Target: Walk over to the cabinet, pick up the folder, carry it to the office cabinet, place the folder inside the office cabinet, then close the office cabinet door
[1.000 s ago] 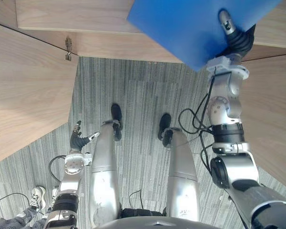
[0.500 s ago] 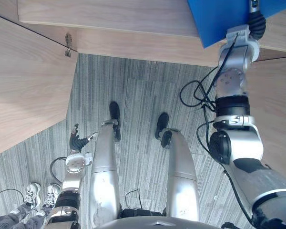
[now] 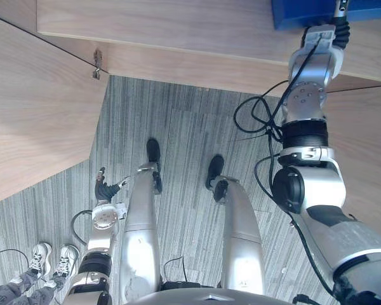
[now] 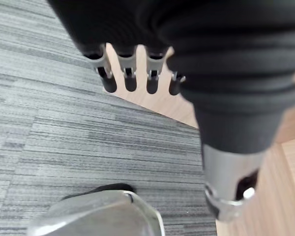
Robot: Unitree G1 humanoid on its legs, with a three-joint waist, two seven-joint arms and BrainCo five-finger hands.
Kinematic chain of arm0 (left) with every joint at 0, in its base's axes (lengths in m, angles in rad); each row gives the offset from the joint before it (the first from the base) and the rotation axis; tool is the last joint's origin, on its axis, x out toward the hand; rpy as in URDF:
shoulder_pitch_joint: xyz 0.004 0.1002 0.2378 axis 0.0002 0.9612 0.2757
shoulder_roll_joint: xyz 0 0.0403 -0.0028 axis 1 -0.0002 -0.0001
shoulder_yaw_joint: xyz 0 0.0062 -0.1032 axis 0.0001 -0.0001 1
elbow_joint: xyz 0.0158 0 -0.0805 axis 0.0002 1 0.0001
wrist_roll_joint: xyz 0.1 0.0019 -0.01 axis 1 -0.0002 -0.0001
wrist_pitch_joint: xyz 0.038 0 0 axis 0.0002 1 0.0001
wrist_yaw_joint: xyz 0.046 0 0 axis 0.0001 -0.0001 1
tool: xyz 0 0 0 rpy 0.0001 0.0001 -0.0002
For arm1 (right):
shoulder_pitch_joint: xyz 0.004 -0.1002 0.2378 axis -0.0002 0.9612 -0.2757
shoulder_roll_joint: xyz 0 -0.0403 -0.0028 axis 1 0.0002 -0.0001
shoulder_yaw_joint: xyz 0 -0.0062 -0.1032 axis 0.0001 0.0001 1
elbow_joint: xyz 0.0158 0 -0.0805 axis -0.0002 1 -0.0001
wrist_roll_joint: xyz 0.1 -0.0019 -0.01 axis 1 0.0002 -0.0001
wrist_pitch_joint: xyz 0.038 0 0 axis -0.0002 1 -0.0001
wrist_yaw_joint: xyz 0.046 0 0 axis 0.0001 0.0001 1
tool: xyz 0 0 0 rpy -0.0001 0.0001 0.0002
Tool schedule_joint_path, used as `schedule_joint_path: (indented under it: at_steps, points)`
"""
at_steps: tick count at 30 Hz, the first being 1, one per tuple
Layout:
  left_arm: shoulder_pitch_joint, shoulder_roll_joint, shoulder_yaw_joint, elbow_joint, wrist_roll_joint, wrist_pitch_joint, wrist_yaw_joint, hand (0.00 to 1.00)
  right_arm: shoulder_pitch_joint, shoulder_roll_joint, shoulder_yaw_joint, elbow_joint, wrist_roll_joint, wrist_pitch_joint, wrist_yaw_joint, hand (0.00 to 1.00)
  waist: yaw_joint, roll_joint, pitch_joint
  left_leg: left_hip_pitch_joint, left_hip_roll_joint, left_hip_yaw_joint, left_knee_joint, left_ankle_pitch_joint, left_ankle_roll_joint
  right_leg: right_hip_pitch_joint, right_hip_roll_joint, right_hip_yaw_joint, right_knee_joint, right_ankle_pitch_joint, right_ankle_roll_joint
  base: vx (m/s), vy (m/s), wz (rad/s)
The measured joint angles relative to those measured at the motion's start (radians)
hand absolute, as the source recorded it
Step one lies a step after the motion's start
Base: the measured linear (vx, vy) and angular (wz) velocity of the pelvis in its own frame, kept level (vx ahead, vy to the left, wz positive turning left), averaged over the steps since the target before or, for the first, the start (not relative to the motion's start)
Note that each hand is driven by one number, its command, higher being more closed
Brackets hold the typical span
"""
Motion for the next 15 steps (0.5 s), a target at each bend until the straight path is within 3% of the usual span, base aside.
schedule_joint_path:
  at_steps: [7,13,15]
  points:
    - [-0.022,-0.033,-0.053,-0.010,0.001,-0.019,-0.003,0.00,-0.002,-0.003,0.046,0.000,-0.057,0.020,0.003,0.00,-0.007,0.000,0.000,0.010,-0.001,0.017,-0.016,0.006,0.004,0.001,-0.004,0.009,-0.009,0.011,0.003,0.00,0.002,-0.01]
    - [-0.022,-0.030,-0.071,0.008,0.000,-0.018,-0.002,0.00,0.004,-0.050,0.109,0.063,-0.298,0.131,0.029,0.00,-0.019,0.000,-0.001,0.042,0.008,0.040,-0.042,0.013,0.007,0.039,-0.003,0.009,-0.053,0.033,0.009,0.00,0.012,-0.04]
    - [-0.022,-0.029,-0.077,0.017,0.001,-0.017,-0.002,0.00,0.006,-0.055,0.113,0.083,-0.348,0.145,0.035,0.00,-0.021,-0.001,-0.010,0.043,0.008,0.046,-0.054,0.014,0.009,0.041,-0.003,0.010,-0.067,0.040,0.011,0.00,0.011,-0.02]
